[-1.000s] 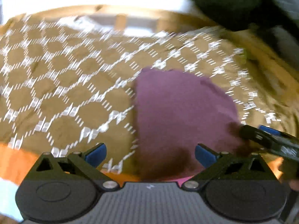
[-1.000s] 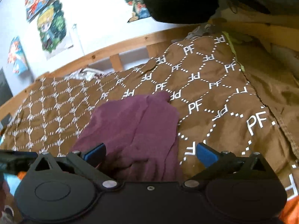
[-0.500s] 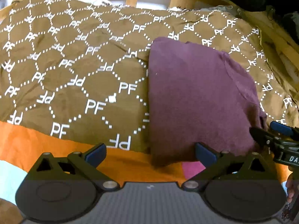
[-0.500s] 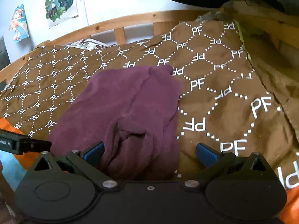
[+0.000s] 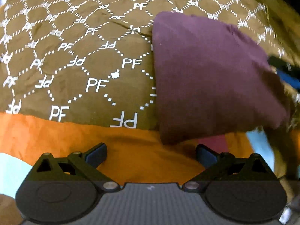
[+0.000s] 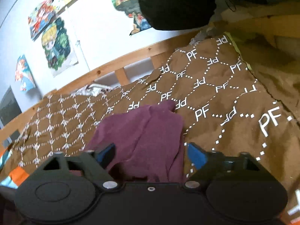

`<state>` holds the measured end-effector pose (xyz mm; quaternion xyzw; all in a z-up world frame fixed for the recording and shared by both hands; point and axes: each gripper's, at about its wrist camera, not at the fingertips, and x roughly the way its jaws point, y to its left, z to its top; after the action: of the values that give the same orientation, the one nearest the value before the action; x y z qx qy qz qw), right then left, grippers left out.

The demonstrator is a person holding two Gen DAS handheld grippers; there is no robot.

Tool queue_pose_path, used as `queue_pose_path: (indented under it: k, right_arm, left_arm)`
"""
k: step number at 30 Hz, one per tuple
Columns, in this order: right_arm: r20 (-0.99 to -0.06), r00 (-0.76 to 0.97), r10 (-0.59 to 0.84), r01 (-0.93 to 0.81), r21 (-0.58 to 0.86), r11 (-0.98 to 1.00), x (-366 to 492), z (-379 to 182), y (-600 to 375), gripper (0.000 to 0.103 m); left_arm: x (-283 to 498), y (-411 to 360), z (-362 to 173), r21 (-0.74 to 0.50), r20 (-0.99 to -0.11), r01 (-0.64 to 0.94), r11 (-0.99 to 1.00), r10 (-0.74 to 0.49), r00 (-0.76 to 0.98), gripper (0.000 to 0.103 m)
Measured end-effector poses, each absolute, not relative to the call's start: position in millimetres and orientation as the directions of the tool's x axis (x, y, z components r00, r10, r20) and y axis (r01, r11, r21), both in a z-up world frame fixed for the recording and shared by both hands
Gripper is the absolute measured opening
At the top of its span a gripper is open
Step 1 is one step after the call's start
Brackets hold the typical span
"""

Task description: Fold small clothes

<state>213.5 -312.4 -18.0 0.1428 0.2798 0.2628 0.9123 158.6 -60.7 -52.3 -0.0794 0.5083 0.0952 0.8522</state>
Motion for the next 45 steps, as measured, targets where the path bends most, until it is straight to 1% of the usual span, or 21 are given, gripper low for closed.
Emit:
queue_pose_path:
  k: [2, 6, 7, 8, 9, 11, 13, 16, 18, 20, 24, 27, 30, 33, 34, 36, 38, 39, 41, 43, 45]
  right_arm:
    - [-0.443, 0.698, 0.562, -0.373, 0.445, 0.814, 223, -23, -313, 0.061]
    - [-0.464, 0.686, 0.561, -0.326, 0.493, 0.806, 236, -35, -315, 0.044]
    - [-0.466, 0.687, 0.558, -0.319, 0.496, 0.807, 238, -36, -316, 0.035]
    - [-0.465, 0.691, 0.553, -0.319, 0.491, 0.811, 239, -37, -316, 0.024]
    - [-0.464, 0.697, 0.547, -0.327, 0.474, 0.818, 237, -37, -315, 0.021]
    - [-0.457, 0.711, 0.535, -0.365, 0.411, 0.835, 233, -33, -310, 0.018]
    - [-0.449, 0.732, 0.512, -0.409, 0.311, 0.858, 226, -27, -300, 0.017]
    - [-0.427, 0.756, 0.496, -0.523, 0.061, 0.85, 209, -16, -272, 0.017]
    - [-0.411, 0.759, 0.505, -0.574, -0.056, 0.817, 199, -14, -258, 0.017]
    - [-0.411, 0.764, 0.497, -0.579, -0.099, 0.809, 197, -14, -251, 0.017]
    - [-0.438, 0.783, 0.442, -0.505, -0.032, 0.863, 213, -20, -269, 0.012]
    - [-0.459, 0.776, 0.433, -0.446, 0.087, 0.891, 228, -23, -293, 0.012]
    - [-0.48, 0.766, 0.428, -0.404, 0.159, 0.901, 239, -27, -307, 0.012]
    - [-0.496, 0.741, 0.453, -0.39, 0.231, 0.891, 244, -30, -316, 0.015]
    - [-0.496, 0.739, 0.456, -0.384, 0.245, 0.89, 244, -30, -318, 0.022]
    - [-0.495, 0.737, 0.461, -0.379, 0.263, 0.887, 244, -28, -319, 0.032]
    - [-0.49, 0.726, 0.482, -0.389, 0.284, 0.876, 246, -26, -319, 0.056]
    - [-0.485, 0.722, 0.493, -0.394, 0.298, 0.87, 245, -25, -319, 0.06]
    - [-0.479, 0.705, 0.523, -0.403, 0.337, 0.851, 245, -24, -319, 0.071]
    - [-0.478, 0.678, 0.559, -0.401, 0.396, 0.826, 247, -27, -319, 0.076]
    - [-0.484, 0.656, 0.579, -0.392, 0.437, 0.809, 250, -33, -318, 0.076]
  left_arm:
    - [154, -61, -50, -0.054, -0.869, -0.228, 0.972, 0.066, 0.49, 0.103]
    - [141, -55, -44, -0.164, -0.837, -0.193, 0.967, -0.033, 0.546, 0.103]
    - [138, -53, -41, -0.177, -0.826, -0.189, 0.966, -0.042, 0.562, 0.103]
    - [134, -53, -38, -0.187, -0.812, -0.181, 0.966, -0.048, 0.582, 0.103]
    - [131, -53, -35, -0.191, -0.798, -0.173, 0.966, -0.05, 0.601, 0.103]
    - [130, -54, -31, -0.188, -0.778, -0.162, 0.969, -0.046, 0.626, 0.103]
    - [131, -56, -27, -0.187, -0.763, -0.149, 0.971, -0.048, 0.645, 0.103]
    - [132, -59, -26, -0.189, -0.752, -0.138, 0.972, -0.053, 0.658, 0.103]
    - [131, -57, -25, -0.22, -0.737, -0.131, 0.967, -0.076, 0.671, 0.103]
    - [128, -53, -23, -0.252, -0.718, -0.13, 0.959, -0.095, 0.689, 0.103]
    - [122, -49, -15, -0.284, -0.668, -0.121, 0.951, -0.106, 0.737, 0.103]
    - [122, -49, -10, -0.284, -0.633, -0.114, 0.952, -0.097, 0.768, 0.103]
    - [128, -46, -5, -0.27, -0.613, -0.128, 0.954, -0.068, 0.788, 0.103]
    - [141, -35, -8, -0.322, -0.621, -0.143, 0.936, -0.095, 0.778, 0.103]
    - [146, -31, -10, -0.338, -0.625, -0.146, 0.93, -0.106, 0.774, 0.103]
    - [157, -27, -13, -0.351, -0.635, -0.15, 0.924, -0.117, 0.764, 0.103]
    - [168, -27, -18, -0.339, -0.652, -0.143, 0.93, -0.122, 0.749, 0.103]
    - [173, -28, -20, -0.329, -0.661, -0.132, 0.935, -0.128, 0.739, 0.103]
    - [181, -30, -27, -0.315, -0.682, -0.109, 0.943, -0.145, 0.716, 0.103]
    - [185, -32, -34, -0.313, -0.702, -0.087, 0.946, -0.168, 0.693, 0.103]
    - [186, -35, -42, -0.304, -0.716, -0.088, 0.949, -0.167, 0.678, 0.103]
